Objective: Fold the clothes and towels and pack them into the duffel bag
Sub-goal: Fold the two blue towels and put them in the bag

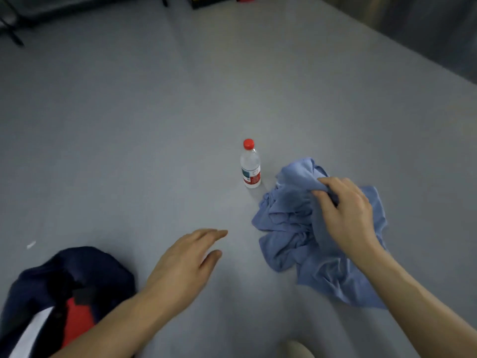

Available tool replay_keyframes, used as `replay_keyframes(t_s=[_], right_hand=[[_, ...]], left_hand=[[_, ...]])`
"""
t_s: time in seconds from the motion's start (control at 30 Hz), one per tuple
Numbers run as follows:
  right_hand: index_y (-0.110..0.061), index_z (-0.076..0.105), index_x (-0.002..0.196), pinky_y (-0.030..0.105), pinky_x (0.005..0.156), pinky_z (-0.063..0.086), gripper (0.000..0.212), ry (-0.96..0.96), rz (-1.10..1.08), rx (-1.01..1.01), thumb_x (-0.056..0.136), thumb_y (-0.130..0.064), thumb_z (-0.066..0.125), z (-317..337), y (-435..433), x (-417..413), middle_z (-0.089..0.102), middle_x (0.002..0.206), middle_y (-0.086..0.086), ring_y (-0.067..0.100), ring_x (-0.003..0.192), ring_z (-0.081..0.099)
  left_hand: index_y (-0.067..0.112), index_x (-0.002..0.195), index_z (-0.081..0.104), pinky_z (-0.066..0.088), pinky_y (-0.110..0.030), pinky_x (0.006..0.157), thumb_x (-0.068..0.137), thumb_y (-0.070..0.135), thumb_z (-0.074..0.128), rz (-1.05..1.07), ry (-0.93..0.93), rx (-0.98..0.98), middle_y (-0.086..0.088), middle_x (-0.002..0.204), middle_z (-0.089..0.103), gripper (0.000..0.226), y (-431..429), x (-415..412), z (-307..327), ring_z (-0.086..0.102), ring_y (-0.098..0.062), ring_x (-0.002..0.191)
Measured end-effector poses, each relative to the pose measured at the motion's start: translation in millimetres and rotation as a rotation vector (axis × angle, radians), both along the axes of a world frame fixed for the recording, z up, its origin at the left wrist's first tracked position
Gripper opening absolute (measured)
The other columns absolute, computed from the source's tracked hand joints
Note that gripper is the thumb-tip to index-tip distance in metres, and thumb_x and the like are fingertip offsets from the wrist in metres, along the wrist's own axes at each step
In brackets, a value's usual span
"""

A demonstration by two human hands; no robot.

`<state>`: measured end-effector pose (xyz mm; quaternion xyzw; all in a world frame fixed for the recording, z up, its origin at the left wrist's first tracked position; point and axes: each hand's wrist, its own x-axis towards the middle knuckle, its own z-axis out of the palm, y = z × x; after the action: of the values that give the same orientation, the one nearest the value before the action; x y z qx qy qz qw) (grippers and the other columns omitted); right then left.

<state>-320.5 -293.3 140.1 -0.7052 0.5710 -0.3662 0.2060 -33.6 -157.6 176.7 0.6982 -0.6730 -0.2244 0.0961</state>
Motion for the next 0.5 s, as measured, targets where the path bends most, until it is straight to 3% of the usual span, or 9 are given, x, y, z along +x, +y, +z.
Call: replay_keyframes(t_s=[0.13, 0.2, 0.27, 0.4, 0.5], right_hand=[[-0.035, 0.066, 0.095, 0.028, 0.073, 0.046, 0.014, -0.111, 0.166, 0.077, 0.098, -0.025, 0.058, 96, 13, 31, 0.065, 0.089, -0.016, 0.006, 0.083, 0.060], [-0.041, 0.064, 0.088, 0.024, 0.070, 0.045, 0.020, -0.103, 0.298, 0.105, 0.096, -0.023, 0.059, 140, 29, 54, 0.067, 0.084, -0.019, 0.000, 0.082, 0.060], [-0.034, 0.068, 0.088, 0.027, 0.074, 0.050, 0.015, -0.092, 0.408, 0.140, 0.095, -0.023, 0.061, 174, 46, 80, 0.070, 0.085, -0.015, 0.004, 0.082, 0.062], [-0.033, 0.072, 0.090, 0.025, 0.073, 0.048, 0.013, -0.052, 0.596, 0.209, 0.094, -0.024, 0.062, 216, 88, 137, 0.069, 0.080, -0.019, 0.001, 0.078, 0.063], [-0.033, 0.071, 0.090, 0.039, 0.077, 0.054, 0.009, -0.015, 0.688, 0.233, 0.091, -0.029, 0.064, 224, 122, 182, 0.071, 0.082, -0.015, 0.008, 0.080, 0.066]], left_hand=[[0.048, 0.139, 0.047, 0.033, -0.013, 0.102, 0.099, 0.042, 0.055, 0.192, 0.049, -0.040, 0.035, 0.135, 0.046, 0.042, 55, 23, 87, 0.043, 0.010, 0.125], [0.052, 0.138, 0.047, 0.040, -0.024, 0.106, 0.095, 0.046, 0.060, 0.326, 0.130, -0.095, 0.034, 0.135, 0.049, 0.046, 81, 28, 123, 0.047, 0.008, 0.124], [0.055, 0.137, 0.047, 0.045, -0.033, 0.106, 0.090, 0.048, 0.064, 0.443, 0.217, -0.165, 0.032, 0.135, 0.051, 0.050, 102, 30, 145, 0.050, 0.005, 0.122], [0.054, 0.140, 0.043, 0.046, -0.035, 0.105, 0.084, 0.058, 0.068, 0.592, 0.324, -0.318, 0.028, 0.139, 0.051, 0.062, 138, 35, 164, 0.049, 0.003, 0.125], [0.048, 0.140, 0.047, 0.045, -0.031, 0.103, 0.087, 0.055, 0.066, 0.636, 0.334, -0.414, 0.027, 0.135, 0.055, 0.056, 156, 52, 177, 0.050, 0.004, 0.124]])
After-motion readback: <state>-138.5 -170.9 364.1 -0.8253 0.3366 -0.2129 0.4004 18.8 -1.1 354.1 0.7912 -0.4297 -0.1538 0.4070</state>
